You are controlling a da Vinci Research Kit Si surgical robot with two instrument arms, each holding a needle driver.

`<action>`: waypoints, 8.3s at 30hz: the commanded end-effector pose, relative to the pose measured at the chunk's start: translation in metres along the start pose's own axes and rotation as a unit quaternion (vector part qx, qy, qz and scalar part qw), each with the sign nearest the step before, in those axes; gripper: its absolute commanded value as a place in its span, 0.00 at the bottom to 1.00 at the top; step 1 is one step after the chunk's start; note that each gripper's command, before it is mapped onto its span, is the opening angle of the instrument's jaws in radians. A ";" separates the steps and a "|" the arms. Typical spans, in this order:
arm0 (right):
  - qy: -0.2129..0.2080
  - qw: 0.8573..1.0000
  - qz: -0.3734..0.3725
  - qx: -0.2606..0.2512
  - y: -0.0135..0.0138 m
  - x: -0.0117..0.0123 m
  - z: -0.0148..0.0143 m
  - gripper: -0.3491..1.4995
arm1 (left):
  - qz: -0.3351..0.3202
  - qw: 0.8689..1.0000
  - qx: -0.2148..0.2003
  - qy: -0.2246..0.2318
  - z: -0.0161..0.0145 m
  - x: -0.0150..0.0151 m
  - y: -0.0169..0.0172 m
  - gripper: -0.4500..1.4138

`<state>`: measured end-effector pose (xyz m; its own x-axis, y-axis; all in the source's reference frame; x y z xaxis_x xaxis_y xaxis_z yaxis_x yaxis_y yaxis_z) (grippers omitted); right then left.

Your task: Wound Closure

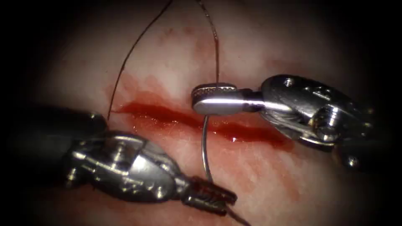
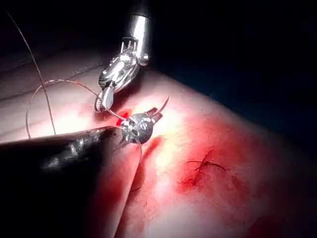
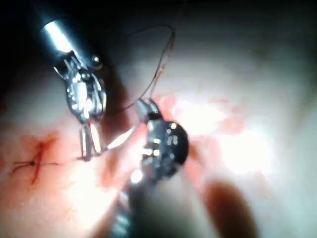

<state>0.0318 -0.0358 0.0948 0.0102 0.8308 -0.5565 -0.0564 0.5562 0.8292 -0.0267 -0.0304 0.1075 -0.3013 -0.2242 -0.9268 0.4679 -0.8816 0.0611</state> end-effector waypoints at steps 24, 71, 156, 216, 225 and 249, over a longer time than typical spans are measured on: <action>-0.045 0.989 0.001 -0.143 0.0002 0.0038 -0.0006 0.00 | -0.092 0.983 0.140 -0.073 -0.0009 -0.0004 -0.0027 0.44; -0.048 0.997 0.019 -0.059 -0.0006 0.0001 0.0000 0.80 | 0.054 0.990 0.121 -0.054 -0.0028 -0.0005 -0.0020 0.00; -0.011 0.932 -0.342 -0.117 0.0075 0.0042 0.0104 0.00 | -0.139 0.983 0.081 -0.093 -0.0048 -0.0105 0.0062 0.33; -0.014 0.743 -0.669 -0.016 0.0051 0.0031 0.0128 0.00 | -0.239 0.951 0.149 -0.129 -0.0067 -0.0140 0.0056 0.27; -0.018 0.736 -0.677 -0.016 0.0056 0.0029 0.0129 0.00 | -0.242 0.950 0.149 -0.128 -0.0068 -0.0140 0.0056 0.26; -0.025 0.702 -0.712 -0.010 0.0061 0.0012 0.0131 0.00 | -0.245 0.950 0.147 -0.127 -0.0072 -0.0139 0.0057 0.23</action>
<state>0.0438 -0.0312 0.0996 0.1076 -0.5653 -0.8178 0.0342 0.8242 -0.5653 -0.0134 -0.0289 0.1174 -0.6313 0.1830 -0.7537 -0.0231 -0.9758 -0.2176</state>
